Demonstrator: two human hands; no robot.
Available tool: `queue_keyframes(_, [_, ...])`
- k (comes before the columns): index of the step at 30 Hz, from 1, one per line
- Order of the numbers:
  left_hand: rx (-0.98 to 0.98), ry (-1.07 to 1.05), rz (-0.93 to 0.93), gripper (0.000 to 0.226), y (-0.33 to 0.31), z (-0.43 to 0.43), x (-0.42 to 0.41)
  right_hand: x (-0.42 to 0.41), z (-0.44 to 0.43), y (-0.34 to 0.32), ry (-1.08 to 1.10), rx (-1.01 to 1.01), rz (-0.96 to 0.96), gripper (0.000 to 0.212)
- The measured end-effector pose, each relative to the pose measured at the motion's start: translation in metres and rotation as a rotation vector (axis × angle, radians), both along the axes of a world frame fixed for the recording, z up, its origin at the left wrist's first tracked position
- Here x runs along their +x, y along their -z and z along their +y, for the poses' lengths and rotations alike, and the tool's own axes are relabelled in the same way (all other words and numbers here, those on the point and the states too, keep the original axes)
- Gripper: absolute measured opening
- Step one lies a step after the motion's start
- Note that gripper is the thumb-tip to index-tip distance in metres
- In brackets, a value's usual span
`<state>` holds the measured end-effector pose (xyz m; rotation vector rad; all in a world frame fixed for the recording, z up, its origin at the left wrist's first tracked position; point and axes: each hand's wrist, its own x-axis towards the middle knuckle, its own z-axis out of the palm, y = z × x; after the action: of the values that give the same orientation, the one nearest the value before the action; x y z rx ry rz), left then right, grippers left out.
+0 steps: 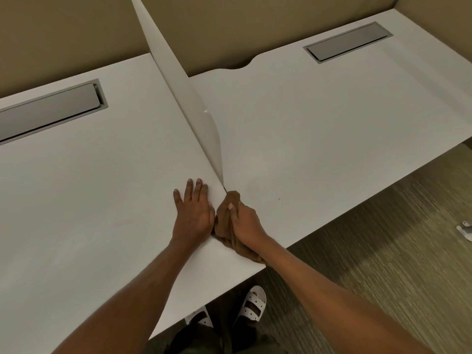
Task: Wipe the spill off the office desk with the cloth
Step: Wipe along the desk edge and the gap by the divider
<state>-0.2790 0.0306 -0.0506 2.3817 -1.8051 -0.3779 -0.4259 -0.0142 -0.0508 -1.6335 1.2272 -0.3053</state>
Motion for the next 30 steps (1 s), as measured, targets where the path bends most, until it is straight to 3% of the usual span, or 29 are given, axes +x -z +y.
queue_keyframes(13, [-0.029,0.004,0.021,0.049,-0.003,0.002,-0.002,-0.085,0.080,0.016,0.109,0.163,-0.025,0.031])
queue_keyframes(22, [-0.037,-0.004,0.023,0.057,-0.002,0.002,-0.001,-0.120,0.067,0.006,-0.122,0.209,0.045,0.035])
queue_keyframes(30, [-0.072,-0.033,0.030,0.058,-0.003,0.003,-0.005,-0.132,0.072,-0.002,0.051,0.404,-0.034,0.032])
